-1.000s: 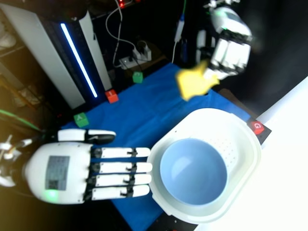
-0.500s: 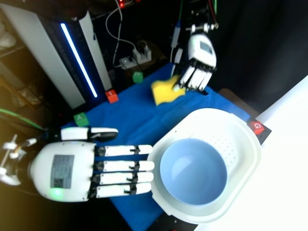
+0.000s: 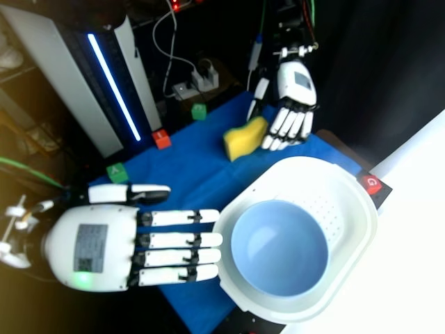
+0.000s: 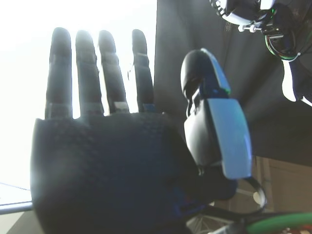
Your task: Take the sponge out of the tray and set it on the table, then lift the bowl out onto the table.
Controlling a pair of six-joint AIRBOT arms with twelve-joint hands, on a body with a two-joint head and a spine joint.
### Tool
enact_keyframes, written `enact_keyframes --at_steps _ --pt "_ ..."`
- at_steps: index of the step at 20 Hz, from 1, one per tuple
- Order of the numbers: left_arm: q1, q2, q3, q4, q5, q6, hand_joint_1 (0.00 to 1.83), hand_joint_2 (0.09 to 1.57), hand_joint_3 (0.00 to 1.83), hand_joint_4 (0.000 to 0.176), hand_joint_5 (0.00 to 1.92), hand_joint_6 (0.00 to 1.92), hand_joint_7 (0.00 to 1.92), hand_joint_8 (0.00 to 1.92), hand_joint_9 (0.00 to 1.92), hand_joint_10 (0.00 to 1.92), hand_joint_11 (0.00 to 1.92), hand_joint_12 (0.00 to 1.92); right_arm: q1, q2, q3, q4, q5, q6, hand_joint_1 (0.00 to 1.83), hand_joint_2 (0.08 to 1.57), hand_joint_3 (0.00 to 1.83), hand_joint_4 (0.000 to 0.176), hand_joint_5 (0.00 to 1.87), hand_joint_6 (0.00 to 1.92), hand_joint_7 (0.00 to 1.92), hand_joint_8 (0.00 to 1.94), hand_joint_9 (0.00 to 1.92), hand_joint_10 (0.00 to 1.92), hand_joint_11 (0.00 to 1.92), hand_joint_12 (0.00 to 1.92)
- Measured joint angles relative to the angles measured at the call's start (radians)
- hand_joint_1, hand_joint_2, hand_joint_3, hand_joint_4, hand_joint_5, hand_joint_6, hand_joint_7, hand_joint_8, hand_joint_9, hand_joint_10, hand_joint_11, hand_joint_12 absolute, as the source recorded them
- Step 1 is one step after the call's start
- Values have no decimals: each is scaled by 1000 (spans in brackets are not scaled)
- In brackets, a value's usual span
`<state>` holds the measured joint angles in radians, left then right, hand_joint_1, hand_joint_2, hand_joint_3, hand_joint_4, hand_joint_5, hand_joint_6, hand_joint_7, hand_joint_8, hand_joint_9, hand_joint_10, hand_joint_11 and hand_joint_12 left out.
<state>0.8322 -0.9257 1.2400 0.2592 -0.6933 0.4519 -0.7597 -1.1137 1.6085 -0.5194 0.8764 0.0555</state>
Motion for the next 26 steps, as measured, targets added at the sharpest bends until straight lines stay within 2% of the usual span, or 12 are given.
enact_keyframes --at_steps 2,4,7,11,12,14,15,22,23,24,25,26 --pt "-16 16 0 -7 -17 0 832 956 0 0 614 4 683 6 493 422 195 1030 0 0 0 2 2 0 321 1363 0 57 422 3 267 1 200 1 4 475" --pt "-24 35 -3 -28 -36 32 818 906 1 0 501 1 550 1 510 92 97 908 0 0 0 2 1 0 376 1340 0 66 412 1 255 1 183 1 2 475" --pt "-32 74 -19 -153 -98 133 701 976 4 74 339 7 329 0 284 0 0 652 0 -3 13 3 1 0 502 1252 0 83 415 1 265 3 180 1 0 396" --pt "-33 75 -19 -236 -142 195 786 999 6 45 343 1 279 2 232 3 0 490 17 -17 32 -3 1 0 495 1205 0 105 417 0 298 0 212 0 0 424" --pt "-33 73 -18 -257 -142 219 780 993 2 64 340 0 286 4 229 1 0 480 35 -21 48 -4 2 0 627 1192 0 75 414 1 329 8 263 15 45 439" --pt "-33 49 3 -289 -140 227 766 985 1 68 332 0 301 1 259 1 0 576 67 -40 82 14 4 -2 693 1161 0 97 416 2 320 3 257 9 36 436" --pt "-35 22 22 -299 -137 227 689 964 0 91 333 1 302 2 243 0 14 580 88 -61 103 10 5 0 750 1126 0 141 404 0 283 0 140 3 0 239" --pt "-69 -70 74 -319 -80 229 718 982 0 88 288 1 253 1 204 1 0 765 229 -162 180 -138 -72 1 831 1003 0 175 444 4 286 6 137 3 0 448" --pt "-69 -71 78 -323 -83 229 741 979 0 82 284 0 235 4 173 7 0 649 250 -176 194 -151 -92 0 877 998 0 125 450 3 314 7 200 15 0 508" --pt "-69 -76 84 -327 -82 229 741 979 0 82 284 0 235 4 173 7 0 649 259 -195 210 -155 -105 0 877 998 0 125 450 3 314 7 200 15 0 508" --pt "-69 -85 88 -338 -82 230 746 975 0 86 281 0 235 4 188 11 0 663 259 -216 220 -167 -125 1 814 996 0 168 446 0 299 0 182 5 0 371" --pt "-69 -91 90 -333 -80 229 752 971 0 92 283 1 243 4 205 11 0 703 259 -232 224 -222 -150 2 812 992 0 174 457 2 301 1 164 2 0 265"
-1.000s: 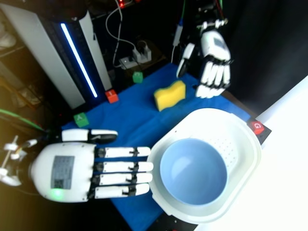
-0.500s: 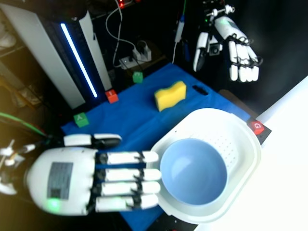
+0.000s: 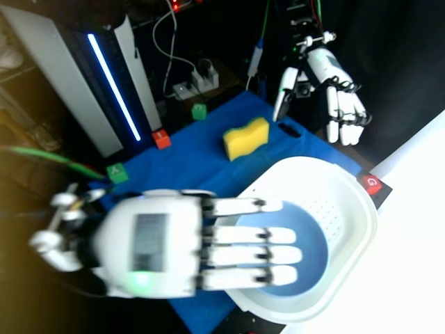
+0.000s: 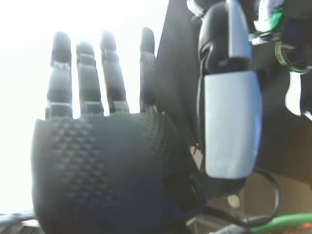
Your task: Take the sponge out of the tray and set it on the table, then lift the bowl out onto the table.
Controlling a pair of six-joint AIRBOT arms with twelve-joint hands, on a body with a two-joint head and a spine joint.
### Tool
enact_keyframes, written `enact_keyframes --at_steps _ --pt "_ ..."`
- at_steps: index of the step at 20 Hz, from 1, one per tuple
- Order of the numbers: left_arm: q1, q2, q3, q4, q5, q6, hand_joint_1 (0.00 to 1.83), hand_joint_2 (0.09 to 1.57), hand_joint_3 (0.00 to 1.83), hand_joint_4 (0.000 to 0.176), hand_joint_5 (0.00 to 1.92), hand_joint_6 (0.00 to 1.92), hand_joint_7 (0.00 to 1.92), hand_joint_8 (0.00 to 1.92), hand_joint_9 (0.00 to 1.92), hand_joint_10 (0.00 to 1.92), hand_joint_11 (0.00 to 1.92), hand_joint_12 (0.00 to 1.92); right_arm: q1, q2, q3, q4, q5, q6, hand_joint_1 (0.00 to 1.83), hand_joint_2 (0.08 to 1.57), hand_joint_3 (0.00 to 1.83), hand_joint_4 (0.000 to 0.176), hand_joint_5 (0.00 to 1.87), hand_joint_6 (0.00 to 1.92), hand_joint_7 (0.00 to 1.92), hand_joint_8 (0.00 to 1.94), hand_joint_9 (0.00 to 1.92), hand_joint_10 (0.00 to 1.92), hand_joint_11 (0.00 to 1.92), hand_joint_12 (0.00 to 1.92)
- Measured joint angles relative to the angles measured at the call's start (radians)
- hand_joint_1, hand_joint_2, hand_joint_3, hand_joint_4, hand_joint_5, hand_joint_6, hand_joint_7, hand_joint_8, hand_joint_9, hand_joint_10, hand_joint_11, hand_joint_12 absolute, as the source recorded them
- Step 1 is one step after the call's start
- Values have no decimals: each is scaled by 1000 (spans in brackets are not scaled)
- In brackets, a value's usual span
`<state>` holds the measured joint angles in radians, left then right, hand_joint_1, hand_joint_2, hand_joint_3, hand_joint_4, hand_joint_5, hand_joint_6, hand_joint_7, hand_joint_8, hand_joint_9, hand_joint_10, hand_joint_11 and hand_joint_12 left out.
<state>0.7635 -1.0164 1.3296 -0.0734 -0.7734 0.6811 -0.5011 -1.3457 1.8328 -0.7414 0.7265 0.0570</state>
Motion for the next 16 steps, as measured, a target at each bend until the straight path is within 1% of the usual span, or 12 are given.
enact_keyframes --at_steps 2,3,4,5,6,8,9,12,13,14,15,16 --pt "0 -10 2 1 0 0 771 965 0 92 293 3 254 4 220 10 0 740 2 -24 4 -56 -36 4 821 982 0 176 474 3 320 3 178 5 0 268" --pt "0 -10 2 10 0 0 794 963 0 95 296 2 259 4 221 7 0 741 13 -32 8 -65 -49 7 847 965 0 176 475 0 329 1 163 4 0 182" --pt "0 -10 2 10 -1 0 801 964 0 87 304 3 268 4 227 6 0 756 23 -39 21 -60 -52 6 844 960 0 176 479 2 331 2 161 4 0 167" --pt "0 -10 2 8 -2 0 801 964 0 87 304 3 268 4 227 6 0 756 24 -41 26 -55 -56 7 844 960 0 176 479 2 331 2 161 4 0 167" --pt "0 -10 2 2 -1 0 811 970 1 77 313 3 287 4 251 7 0 821 25 -44 32 -50 -70 7 823 988 5 176 456 1 296 2 128 4 10 81" --pt "0 -10 2 2 -1 0 841 970 0 73 323 4 294 4 261 6 0 841 24 -61 38 -84 -107 7 814 992 4 176 457 4 294 3 127 3 16 87" --pt "0 -11 2 3 -2 0 829 967 0 81 324 2 298 3 273 7 0 873 24 -70 40 -96 -119 8 822 987 1 176 461 5 298 4 136 6 34 100" --pt "0 -16 6 2 -7 0 823 965 0 81 332 2 305 2 283 5 0 891 25 -85 50 -132 -146 9 845 987 1 176 468 5 302 4 149 9 32 106" --pt "0 -16 6 2 -8 0 830 956 0 72 344 6 314 4 287 4 0 887 25 -95 61 -146 -164 10 852 1000 4 159 476 6 295 1 145 5 5 104" --pt "0 -16 6 2 -8 -1 839 954 0 70 346 4 309 1 274 2 0 860 25 -102 67 -156 -180 10 838 1003 5 158 478 5 303 3 151 7 7 110" --pt "0 -16 6 2 -10 -2 827 956 0 63 350 4 313 2 276 3 0 850 27 -108 74 -174 -193 12 855 1005 4 156 476 4 301 2 157 8 17 118" --pt "0 -16 6 3 -10 -3 792 960 0 58 355 4 321 3 284 4 0 865 39 -116 83 -224 -215 30 861 1001 2 155 487 7 312 5 173 13 33 130"
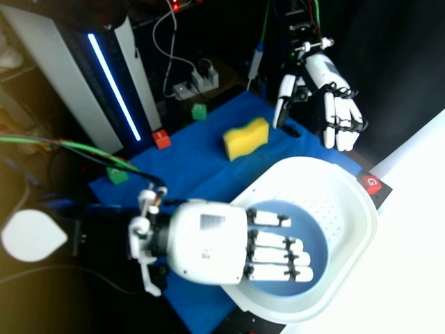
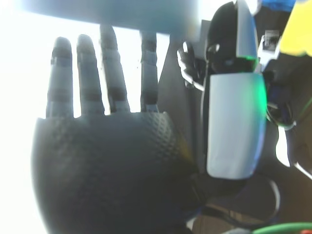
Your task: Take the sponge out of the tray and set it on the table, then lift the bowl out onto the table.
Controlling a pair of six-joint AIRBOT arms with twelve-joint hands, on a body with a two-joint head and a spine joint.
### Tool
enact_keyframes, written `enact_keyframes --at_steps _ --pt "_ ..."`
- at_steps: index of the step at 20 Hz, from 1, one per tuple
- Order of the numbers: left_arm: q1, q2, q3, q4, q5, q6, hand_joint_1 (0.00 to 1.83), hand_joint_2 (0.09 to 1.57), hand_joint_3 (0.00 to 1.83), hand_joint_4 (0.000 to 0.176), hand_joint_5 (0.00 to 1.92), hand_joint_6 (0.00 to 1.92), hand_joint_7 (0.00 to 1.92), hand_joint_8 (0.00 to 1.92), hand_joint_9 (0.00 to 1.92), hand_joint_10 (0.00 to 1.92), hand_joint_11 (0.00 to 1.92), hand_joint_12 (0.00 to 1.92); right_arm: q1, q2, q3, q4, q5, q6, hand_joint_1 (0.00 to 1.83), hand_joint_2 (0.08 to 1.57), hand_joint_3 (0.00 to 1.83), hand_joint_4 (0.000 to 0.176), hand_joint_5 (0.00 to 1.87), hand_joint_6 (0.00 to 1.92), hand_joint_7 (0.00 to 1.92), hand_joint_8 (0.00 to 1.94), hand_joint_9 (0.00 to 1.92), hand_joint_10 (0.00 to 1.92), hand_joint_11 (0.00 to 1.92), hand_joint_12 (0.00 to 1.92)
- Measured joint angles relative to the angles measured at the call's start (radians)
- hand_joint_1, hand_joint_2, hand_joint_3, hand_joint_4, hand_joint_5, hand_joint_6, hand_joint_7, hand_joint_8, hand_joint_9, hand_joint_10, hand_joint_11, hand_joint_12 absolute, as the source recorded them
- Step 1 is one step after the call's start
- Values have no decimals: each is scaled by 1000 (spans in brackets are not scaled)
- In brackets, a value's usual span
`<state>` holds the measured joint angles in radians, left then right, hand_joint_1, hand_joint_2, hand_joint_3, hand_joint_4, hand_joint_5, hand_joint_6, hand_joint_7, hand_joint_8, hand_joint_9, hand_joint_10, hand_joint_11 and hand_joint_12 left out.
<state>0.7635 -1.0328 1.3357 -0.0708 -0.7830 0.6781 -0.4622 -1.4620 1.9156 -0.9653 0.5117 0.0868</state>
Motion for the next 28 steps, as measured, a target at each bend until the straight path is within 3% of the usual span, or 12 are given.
enact_keyframes --at_steps 5,7,10,11,12,13,14,15,16,18,20,28 --pt "0 0 0 6 -3 -6 763 984 4 66 373 6 336 4 298 4 0 895 26 -65 79 -176 -24 127 920 991 1 113 529 2 359 2 255 1 8 381" --pt "0 -3 0 7 -5 -8 761 1001 5 69 410 8 372 8 323 8 0 936 26 -80 80 -200 -31 128 947 1018 3 0 583 2 476 5 392 16 111 518" --pt "0 -13 3 18 -5 -15 727 997 0 83 423 4 377 2 331 3 0 935 33 -101 95 -232 -58 134 1008 1026 0 0 754 6 712 8 615 14 247 726" --pt "0 -13 3 17 -6 -16 721 993 0 78 427 5 378 2 331 3 0 937 34 -104 96 -235 -65 134 1028 1045 0 0 885 14 1060 123 1092 290 690 1336" --pt "0 -13 4 15 -6 -16 722 993 0 80 426 4 376 1 328 2 0 940 34 -105 97 -234 -66 134 1138 1065 10 0 1034 646 1085 1249 1182 1453 1084 1804" --pt "0 -13 6 15 -6 -16 763 999 0 86 426 3 376 1 325 0 0 939 34 -106 97 -235 -69 134 1153 1086 9 0 1037 823 1328 1764 1480 1827 1483 1898" --pt "0 -13 6 13 -6 -17 786 1003 1 85 429 3 386 4 333 3 0 947 34 -108 97 -228 -63 132 1149 1107 4 0 1003 917 1437 1906 1588 1902 1619 1916" --pt "0 -13 6 13 -6 -19 787 1009 3 94 427 2 394 5 336 3 0 954 37 -109 97 -229 -60 127 876 1205 9 0 1003 516 1321 1328 1404 1527 1357 1853" --pt "0 -13 6 15 -7 -19 775 1005 1 100 429 2 394 3 336 2 0 971 42 -110 97 -225 -52 127 803 1239 4 0 1119 314 1307 1349 1375 1598 1318 1907" --pt "0 -13 6 15 -7 -20 758 1001 0 96 428 1 390 1 337 2 0 974 45 -111 95 -235 -61 127 795 1268 2 0 1103 806 1288 1678 1396 1850 1411 1918" --pt "0 -14 10 13 -7 -23 776 1016 3 82 437 2 394 2 341 2 0 969 44 -110 95 -233 -65 127 1090 1245 0 0 1052 1847 1317 1935 1470 1920 1506 1921" --pt "0 -15 10 14 -7 -34 773 1018 1 82 445 1 402 0 352 0 0 965 65 -110 95 -233 -47 131 1486 1155 0 0 1381 1921 1624 1941 1720 1921 1761 1921"
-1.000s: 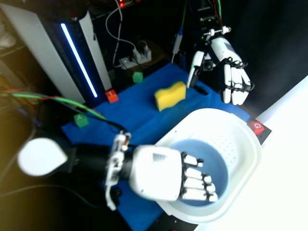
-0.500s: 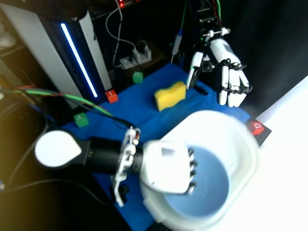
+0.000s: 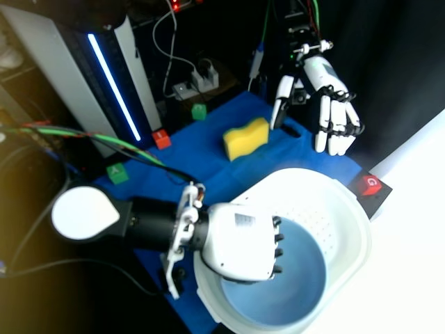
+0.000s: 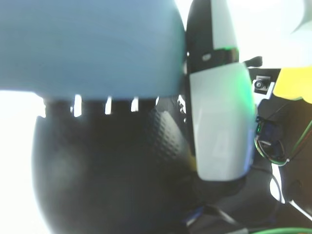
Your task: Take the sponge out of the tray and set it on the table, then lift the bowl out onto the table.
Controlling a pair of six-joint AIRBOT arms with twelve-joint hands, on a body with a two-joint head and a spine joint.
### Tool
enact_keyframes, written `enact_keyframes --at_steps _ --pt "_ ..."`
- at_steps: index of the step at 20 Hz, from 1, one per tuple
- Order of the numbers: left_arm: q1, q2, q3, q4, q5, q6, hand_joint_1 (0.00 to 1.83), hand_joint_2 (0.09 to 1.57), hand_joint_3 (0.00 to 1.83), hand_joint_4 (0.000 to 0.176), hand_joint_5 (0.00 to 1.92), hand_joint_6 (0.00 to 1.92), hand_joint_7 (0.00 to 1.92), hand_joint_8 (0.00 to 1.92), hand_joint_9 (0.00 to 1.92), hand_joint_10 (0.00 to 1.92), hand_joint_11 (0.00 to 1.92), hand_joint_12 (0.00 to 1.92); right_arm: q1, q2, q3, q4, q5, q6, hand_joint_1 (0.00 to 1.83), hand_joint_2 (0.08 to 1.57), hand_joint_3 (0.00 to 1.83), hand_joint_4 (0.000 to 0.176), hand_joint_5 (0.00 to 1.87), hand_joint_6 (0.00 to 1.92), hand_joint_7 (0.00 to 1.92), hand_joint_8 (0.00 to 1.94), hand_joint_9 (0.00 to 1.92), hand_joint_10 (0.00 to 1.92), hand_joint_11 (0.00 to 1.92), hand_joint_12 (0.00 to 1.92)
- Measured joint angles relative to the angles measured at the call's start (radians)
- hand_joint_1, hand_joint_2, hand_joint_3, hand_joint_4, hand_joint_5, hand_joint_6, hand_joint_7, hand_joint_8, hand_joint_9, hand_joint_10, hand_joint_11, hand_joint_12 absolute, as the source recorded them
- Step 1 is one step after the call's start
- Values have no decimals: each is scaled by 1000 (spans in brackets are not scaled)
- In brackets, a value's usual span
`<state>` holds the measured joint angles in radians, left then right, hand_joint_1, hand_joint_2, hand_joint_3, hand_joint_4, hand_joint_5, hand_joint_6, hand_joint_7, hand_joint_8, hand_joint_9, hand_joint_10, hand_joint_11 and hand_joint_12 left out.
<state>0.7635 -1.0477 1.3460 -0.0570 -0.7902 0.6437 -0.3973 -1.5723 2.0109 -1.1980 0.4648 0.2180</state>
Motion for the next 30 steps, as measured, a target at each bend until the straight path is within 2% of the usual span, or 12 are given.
enact_keyframes --at_steps 2,6,7,12,15,17,19,25,26,27,28,30 --pt "0 0 0 0 -3 -2 764 1026 3 67 451 3 411 3 361 3 0 972 8 1 1 59 47 0 1416 1174 0 0 1357 1921 1536 1941 1641 1921 1688 1921" --pt "9 -3 0 -8 -18 -8 756 1028 2 78 450 1 403 1 348 1 0 940 8 37 -35 105 147 0 1368 1184 1 0 1296 1921 1462 1941 1565 1921 1602 1921" --pt "10 -3 0 -8 -17 -9 734 1021 0 91 452 1 407 1 343 2 0 906 8 65 -63 116 177 0 1351 1195 5 0 1298 1921 1481 1941 1580 1921 1609 1921" --pt "29 4 -16 -32 -39 -13 717 1032 2 79 440 1 406 2 338 4 0 892 8 195 -171 190 298 -2 1274 1208 8 0 1274 1921 1386 1941 1507 1921 1575 1921" --pt "43 23 -37 -41 -61 -16 714 1020 0 70 452 5 419 6 348 6 3 895 8 295 -299 182 366 -7 1312 1233 18 0 1191 1921 1432 1941 1569 1921 1635 1921" --pt "48 36 -45 -48 -74 -15 724 1012 0 77 457 2 433 3 365 5 0 929 8 364 -394 172 408 -42 1170 1276 28 0 1168 1921 1474 1941 1624 1921 1663 1921" --pt "53 45 -52 -48 -96 -15 724 1010 0 78 450 0 430 0 364 2 0 938 8 416 -473 122 424 -55 1188 1292 26 0 1143 1921 1576 1941 1668 1921 1677 1921" --pt "67 62 -71 -61 -106 -15 714 1015 0 63 459 1 426 0 351 0 0 925 -25 507 -630 -3 451 -57 1190 1293 30 0 1137 1921 1577 1941 1685 1921 1671 1921" --pt "67 62 -71 -65 -110 -15 712 1016 1 61 462 2 432 3 355 2 0 922 -52 508 -643 -17 455 -53 1114 1228 22 0 860 1477 1266 1941 1374 1921 1368 1921" --pt "67 62 -71 -64 -110 -15 719 1012 0 59 462 1 434 3 353 1 0 928 -64 504 -644 -40 456 -42 858 1348 67 0 567 1726 979 1941 1183 1921 1302 1921" --pt "67 62 -74 -66 -111 -15 734 1011 0 63 460 0 430 1 348 0 0 932 -79 497 -643 -59 455 -31 978 1357 58 60 755 1882 1298 1941 1478 1921 1501 1921" --pt "67 62 -76 -57 -112 -15 723 1010 0 72 458 0 415 0 325 1 0 903 -116 469 -632 -54 449 -2 1220 1290 13 69 1090 1919 1434 1941 1562 1921 1603 1921"
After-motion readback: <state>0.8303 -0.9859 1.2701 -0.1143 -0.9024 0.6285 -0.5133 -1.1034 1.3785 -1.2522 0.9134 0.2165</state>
